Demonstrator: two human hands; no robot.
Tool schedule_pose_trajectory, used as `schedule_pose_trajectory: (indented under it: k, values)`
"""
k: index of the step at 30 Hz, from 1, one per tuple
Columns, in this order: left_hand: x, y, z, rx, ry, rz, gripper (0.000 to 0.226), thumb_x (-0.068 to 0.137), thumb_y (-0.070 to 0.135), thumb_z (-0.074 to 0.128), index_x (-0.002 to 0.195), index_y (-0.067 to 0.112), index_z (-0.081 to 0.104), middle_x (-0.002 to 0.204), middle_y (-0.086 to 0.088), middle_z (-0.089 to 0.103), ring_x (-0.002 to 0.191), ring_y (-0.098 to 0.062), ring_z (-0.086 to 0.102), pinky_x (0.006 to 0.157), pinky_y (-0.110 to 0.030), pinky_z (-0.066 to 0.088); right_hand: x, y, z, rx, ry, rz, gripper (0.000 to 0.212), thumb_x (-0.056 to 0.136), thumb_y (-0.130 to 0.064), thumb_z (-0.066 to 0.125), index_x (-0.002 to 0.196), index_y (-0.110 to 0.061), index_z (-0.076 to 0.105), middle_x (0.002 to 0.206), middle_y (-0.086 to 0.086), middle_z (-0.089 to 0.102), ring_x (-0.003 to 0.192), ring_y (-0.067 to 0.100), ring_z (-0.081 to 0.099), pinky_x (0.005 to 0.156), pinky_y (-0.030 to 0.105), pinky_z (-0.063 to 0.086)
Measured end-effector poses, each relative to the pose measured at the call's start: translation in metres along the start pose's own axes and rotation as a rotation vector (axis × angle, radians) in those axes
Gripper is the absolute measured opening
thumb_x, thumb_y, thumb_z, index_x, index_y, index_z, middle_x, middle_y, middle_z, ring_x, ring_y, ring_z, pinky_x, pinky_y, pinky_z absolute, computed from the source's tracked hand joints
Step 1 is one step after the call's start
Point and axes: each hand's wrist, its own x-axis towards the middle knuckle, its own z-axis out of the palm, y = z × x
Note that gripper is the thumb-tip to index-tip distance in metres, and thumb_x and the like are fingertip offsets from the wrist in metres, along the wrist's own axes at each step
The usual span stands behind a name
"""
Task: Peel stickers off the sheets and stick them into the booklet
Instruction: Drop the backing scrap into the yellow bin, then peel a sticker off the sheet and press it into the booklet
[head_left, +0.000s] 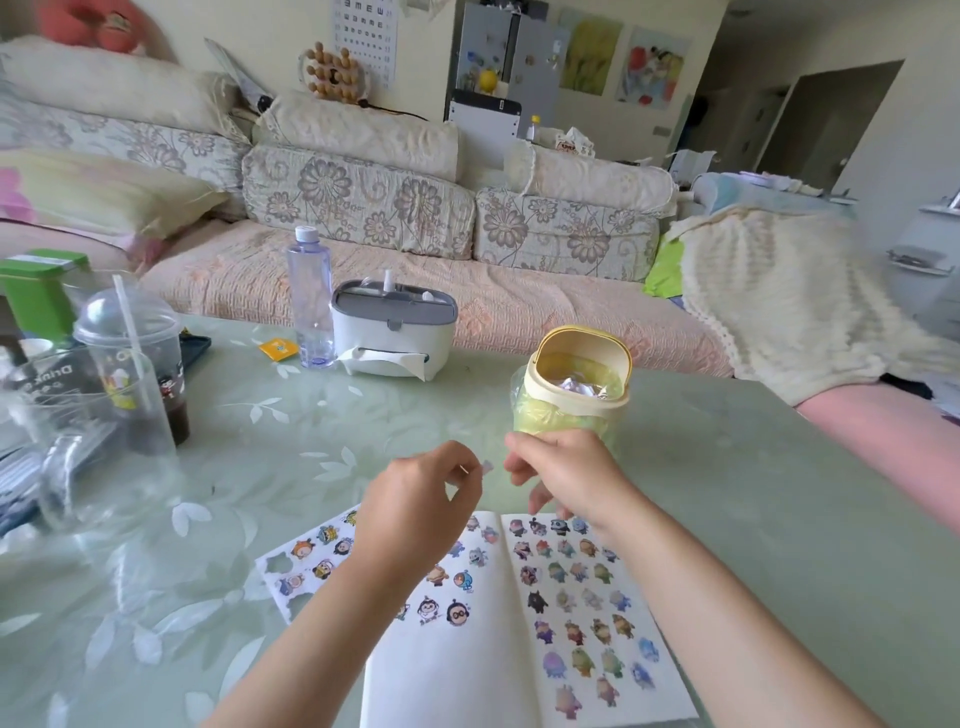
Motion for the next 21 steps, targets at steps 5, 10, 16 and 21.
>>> schedule_pose_trajectory:
  k: [5, 10, 16, 21]
  values:
    - [-0.015, -0.006, -0.001, 0.161, 0.185, 0.348, 0.008, 0.083, 0.022, 0.067, 0.076, 0.026, 0.066, 0.06, 0.013, 0.061, 0.051, -0.011, 0.055, 0.034, -0.027, 0.04, -0.018, 0.015, 0.018, 0.164, -0.157, 0.209, 0.036, 0.09, -0.046, 0.065, 0.083, -0.012, 0.072, 0.07, -0.002, 0.07, 0.052, 0.018, 0.058, 0.046, 0.024, 0.028]
    - [-0.023, -0.014, -0.002, 0.243, 0.162, 0.478, 0.02, 0.092, 0.029, 0.055, 0.078, 0.022, 0.067, 0.062, 0.01, 0.06, 0.056, -0.014, 0.051, 0.04, -0.023, 0.031, -0.018, 0.022, 0.022, 0.264, -0.225, 0.236, 0.019, 0.089, -0.029, 0.065, 0.086, -0.011, 0.071, 0.07, 0.0, 0.067, 0.052, 0.016, 0.056, 0.044, 0.024, 0.029]
    - [-0.036, -0.009, -0.015, 0.069, -0.16, 0.082, 0.022, 0.087, 0.051, 0.052, 0.101, 0.038, 0.062, 0.083, 0.024, 0.069, 0.068, 0.001, 0.063, 0.054, -0.019, 0.046, -0.021, 0.031, 0.02, 0.083, -0.192, 0.032, 0.019, 0.096, -0.025, 0.061, 0.091, -0.01, 0.072, 0.08, 0.004, 0.07, 0.055, 0.014, 0.059, 0.044, 0.022, 0.033]
    - [-0.037, 0.005, -0.021, -0.484, -0.268, -0.433, 0.017, 0.096, 0.034, 0.06, 0.093, 0.022, 0.071, 0.081, 0.009, 0.076, 0.064, -0.015, 0.069, 0.047, -0.013, 0.04, -0.025, 0.038, 0.019, -0.009, -0.227, -0.146, 0.02, 0.1, -0.026, 0.059, 0.084, -0.02, 0.071, 0.08, -0.003, 0.068, 0.06, 0.015, 0.063, 0.043, 0.013, 0.036]
